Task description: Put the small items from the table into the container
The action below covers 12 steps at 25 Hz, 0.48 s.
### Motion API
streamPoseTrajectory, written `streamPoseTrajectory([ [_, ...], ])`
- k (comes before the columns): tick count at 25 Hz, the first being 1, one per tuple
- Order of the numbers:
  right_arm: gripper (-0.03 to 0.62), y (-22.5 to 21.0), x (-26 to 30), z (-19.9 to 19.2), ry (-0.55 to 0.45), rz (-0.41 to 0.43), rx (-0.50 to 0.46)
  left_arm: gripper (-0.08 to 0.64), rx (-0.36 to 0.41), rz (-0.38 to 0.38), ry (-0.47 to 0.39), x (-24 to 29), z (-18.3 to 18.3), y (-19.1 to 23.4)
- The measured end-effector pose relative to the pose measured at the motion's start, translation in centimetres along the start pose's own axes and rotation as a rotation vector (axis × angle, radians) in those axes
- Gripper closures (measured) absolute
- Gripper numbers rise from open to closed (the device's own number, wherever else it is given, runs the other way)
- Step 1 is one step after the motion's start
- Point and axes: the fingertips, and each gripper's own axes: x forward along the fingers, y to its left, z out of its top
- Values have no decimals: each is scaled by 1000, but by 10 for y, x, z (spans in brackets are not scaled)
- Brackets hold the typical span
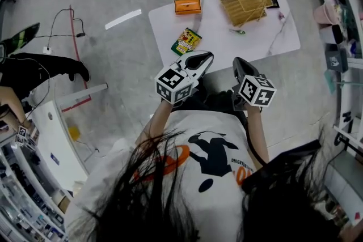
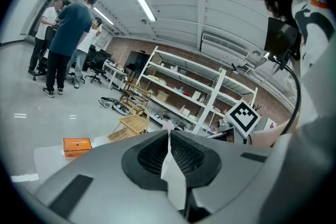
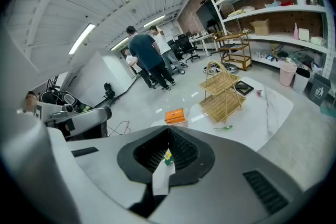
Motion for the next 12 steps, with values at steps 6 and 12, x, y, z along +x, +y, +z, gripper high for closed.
streamPoseTrajectory([
  [6,577,-31,21,5,57,-34,-41,549,-37,11,23,18,-5,14],
  [12,577,-69,47,23,86,-52,-124,549,-54,55,33,48,-6,27],
])
